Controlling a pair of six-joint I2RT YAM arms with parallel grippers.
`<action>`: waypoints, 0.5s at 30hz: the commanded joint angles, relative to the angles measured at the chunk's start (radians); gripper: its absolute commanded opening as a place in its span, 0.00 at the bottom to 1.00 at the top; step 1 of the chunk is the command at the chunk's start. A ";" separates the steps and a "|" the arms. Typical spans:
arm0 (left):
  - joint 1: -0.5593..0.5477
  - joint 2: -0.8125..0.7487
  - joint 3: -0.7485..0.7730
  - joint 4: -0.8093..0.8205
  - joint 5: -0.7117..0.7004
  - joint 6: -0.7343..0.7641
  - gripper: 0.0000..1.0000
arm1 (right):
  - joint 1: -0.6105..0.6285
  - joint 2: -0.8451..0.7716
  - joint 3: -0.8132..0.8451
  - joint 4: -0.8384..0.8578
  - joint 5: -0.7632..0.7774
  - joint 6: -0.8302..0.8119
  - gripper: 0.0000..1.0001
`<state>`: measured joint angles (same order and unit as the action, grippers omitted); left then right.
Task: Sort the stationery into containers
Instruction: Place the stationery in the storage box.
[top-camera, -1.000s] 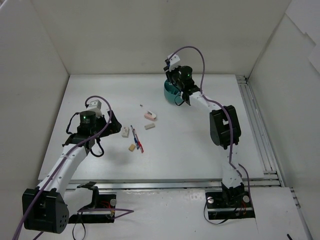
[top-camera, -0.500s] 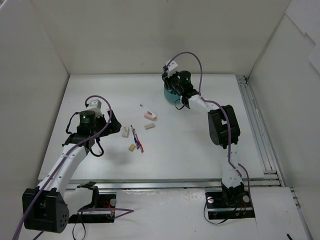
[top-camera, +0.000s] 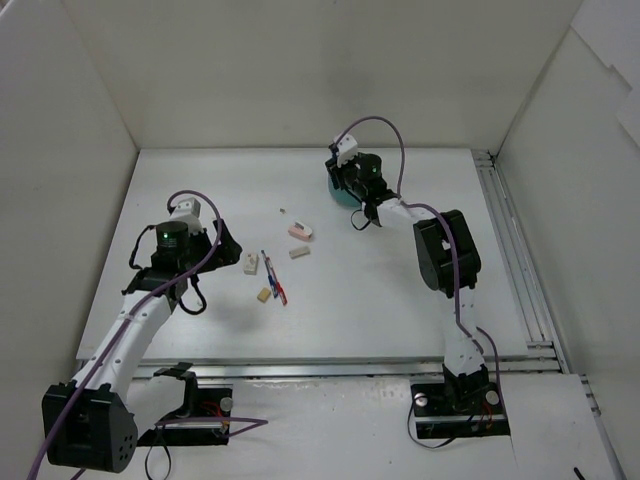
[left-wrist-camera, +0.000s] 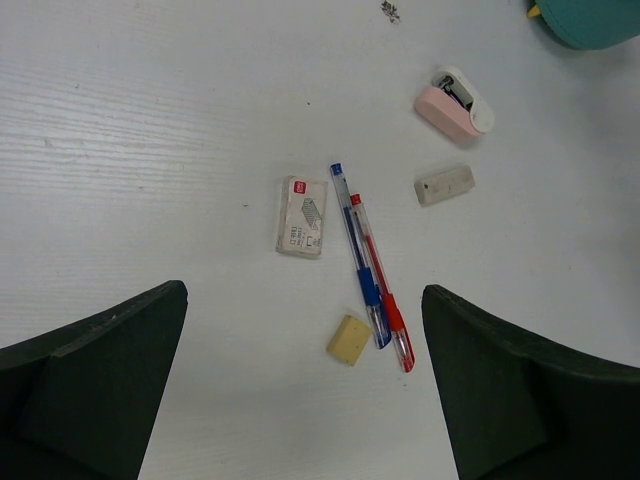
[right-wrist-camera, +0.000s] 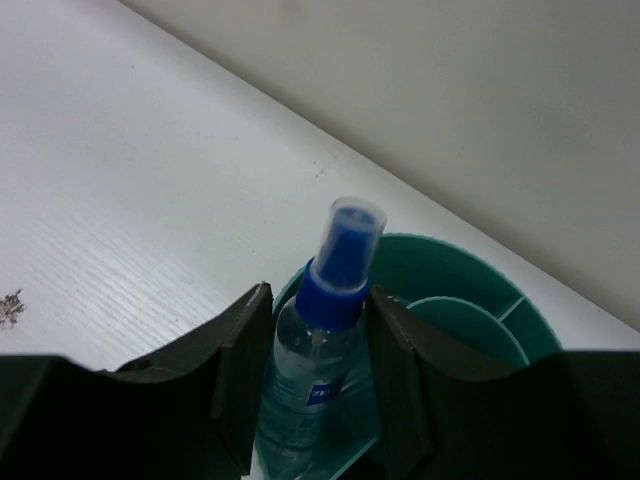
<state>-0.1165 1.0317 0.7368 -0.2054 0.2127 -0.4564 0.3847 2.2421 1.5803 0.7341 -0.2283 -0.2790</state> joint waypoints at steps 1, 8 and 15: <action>0.008 -0.024 0.036 0.038 0.013 0.005 1.00 | -0.007 -0.131 -0.048 0.146 0.040 0.066 0.41; 0.008 -0.042 0.035 0.034 0.027 0.004 1.00 | -0.007 -0.283 -0.187 0.192 0.038 0.184 0.70; 0.008 -0.055 0.029 0.020 0.025 -0.008 1.00 | -0.004 -0.469 -0.273 0.202 0.017 0.237 0.81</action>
<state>-0.1165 0.9916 0.7368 -0.2081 0.2314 -0.4572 0.3847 1.9129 1.3216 0.8127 -0.1993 -0.0898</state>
